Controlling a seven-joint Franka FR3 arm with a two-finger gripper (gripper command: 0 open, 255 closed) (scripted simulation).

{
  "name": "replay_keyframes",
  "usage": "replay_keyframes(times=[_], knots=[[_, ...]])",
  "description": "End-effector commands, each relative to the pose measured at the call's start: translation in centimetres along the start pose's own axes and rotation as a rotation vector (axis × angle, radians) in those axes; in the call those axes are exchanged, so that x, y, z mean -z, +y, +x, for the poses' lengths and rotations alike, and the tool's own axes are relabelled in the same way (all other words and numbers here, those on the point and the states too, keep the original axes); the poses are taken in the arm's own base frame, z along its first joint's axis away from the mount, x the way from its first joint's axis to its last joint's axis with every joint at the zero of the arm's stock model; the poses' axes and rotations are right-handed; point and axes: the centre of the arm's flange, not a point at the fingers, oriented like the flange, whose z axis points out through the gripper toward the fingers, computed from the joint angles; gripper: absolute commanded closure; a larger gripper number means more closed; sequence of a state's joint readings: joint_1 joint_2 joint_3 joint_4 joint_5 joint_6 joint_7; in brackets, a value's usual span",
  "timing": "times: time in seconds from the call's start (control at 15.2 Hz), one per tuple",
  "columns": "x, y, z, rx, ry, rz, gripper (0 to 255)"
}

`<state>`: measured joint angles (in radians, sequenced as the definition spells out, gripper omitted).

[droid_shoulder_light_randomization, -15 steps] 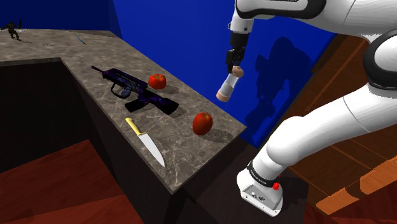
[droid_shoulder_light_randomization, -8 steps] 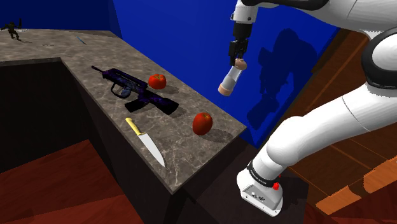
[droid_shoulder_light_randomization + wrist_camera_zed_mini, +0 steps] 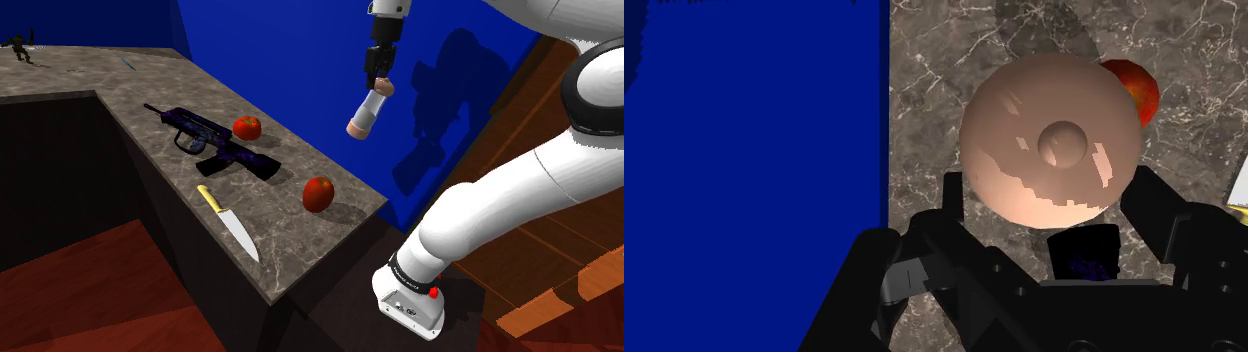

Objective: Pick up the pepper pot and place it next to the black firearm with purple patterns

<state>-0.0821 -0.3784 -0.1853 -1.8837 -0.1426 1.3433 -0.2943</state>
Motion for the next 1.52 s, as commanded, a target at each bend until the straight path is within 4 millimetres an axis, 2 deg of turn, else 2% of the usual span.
replay_keyframes(times=[0.0, 0.07, 1.19, 1.45], knots=[[1.0, 0.1, -0.3, 0.000, 0.000, 0.000, 255], [1.3, 0.1, -0.4, 0.000, 0.000, 0.000, 255], [4.5, -17.5, 13.8, 0.000, 0.000, 0.000, 255], [2.4, -17.6, 14.1, 0.000, 0.000, 0.000, 255]])
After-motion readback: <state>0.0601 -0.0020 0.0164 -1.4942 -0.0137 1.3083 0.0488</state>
